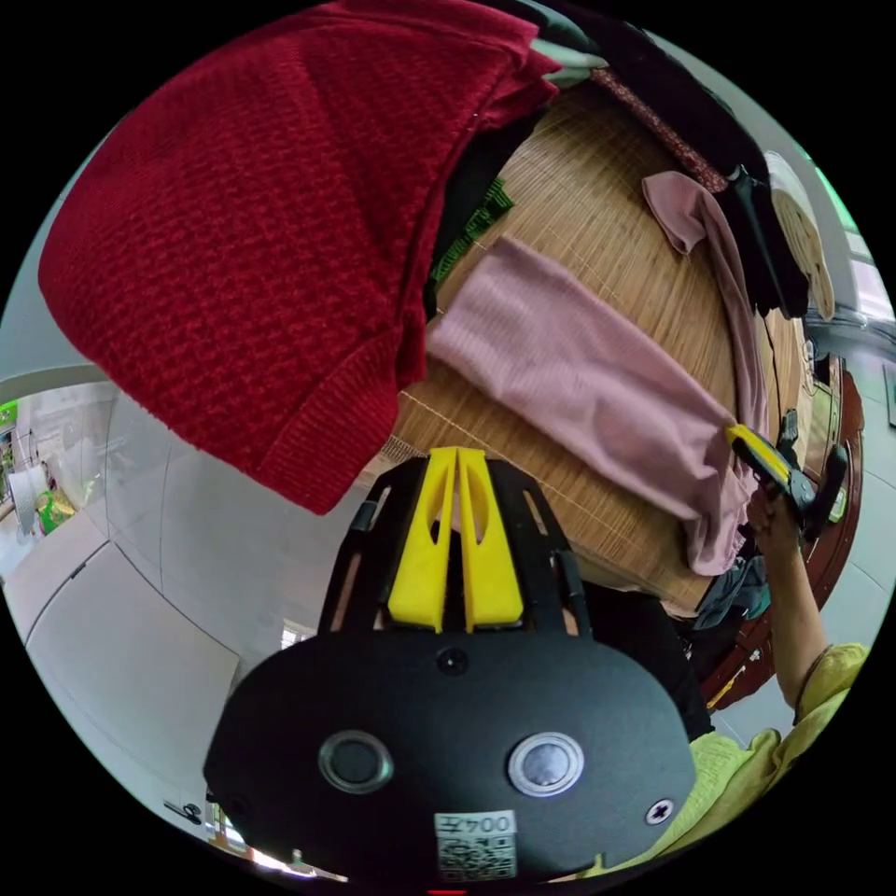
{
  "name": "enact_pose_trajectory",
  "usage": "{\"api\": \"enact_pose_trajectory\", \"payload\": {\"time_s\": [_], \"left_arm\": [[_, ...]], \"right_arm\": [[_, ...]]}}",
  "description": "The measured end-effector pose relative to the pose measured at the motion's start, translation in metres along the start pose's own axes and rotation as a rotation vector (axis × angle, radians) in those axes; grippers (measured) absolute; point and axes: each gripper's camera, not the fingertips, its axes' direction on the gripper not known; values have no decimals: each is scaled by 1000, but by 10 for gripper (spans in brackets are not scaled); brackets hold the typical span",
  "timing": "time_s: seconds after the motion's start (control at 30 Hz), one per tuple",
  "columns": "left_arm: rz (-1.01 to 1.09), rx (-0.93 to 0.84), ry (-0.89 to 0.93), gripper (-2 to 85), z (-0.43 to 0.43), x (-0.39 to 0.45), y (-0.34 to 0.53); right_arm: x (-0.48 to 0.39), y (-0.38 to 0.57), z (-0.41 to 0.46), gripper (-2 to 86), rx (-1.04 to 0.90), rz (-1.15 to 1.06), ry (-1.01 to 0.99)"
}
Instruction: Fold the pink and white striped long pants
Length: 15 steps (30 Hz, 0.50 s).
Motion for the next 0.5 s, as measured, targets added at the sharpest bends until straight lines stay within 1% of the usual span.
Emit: {"api": "enact_pose_trajectory", "payload": {"time_s": [0.07,0.13,0.23,0.33,0.5], "left_arm": [[10,6,3,7,0,4,-1],[26,16,3,8,-2,10,-2],[37,27,26,11,-2,17,-6],[27,43,63,16,2,24,-17],[-71,74,124,45,12,36,-60]], "right_arm": [[5,2,2,53,-7,54,46],[-1,20,-12,59,82,110,117],[-20,57,-21,61,123,134,157],[-53,102,-12,69,57,61,166],[-93,163,14,79,-67,-52,217]]}}
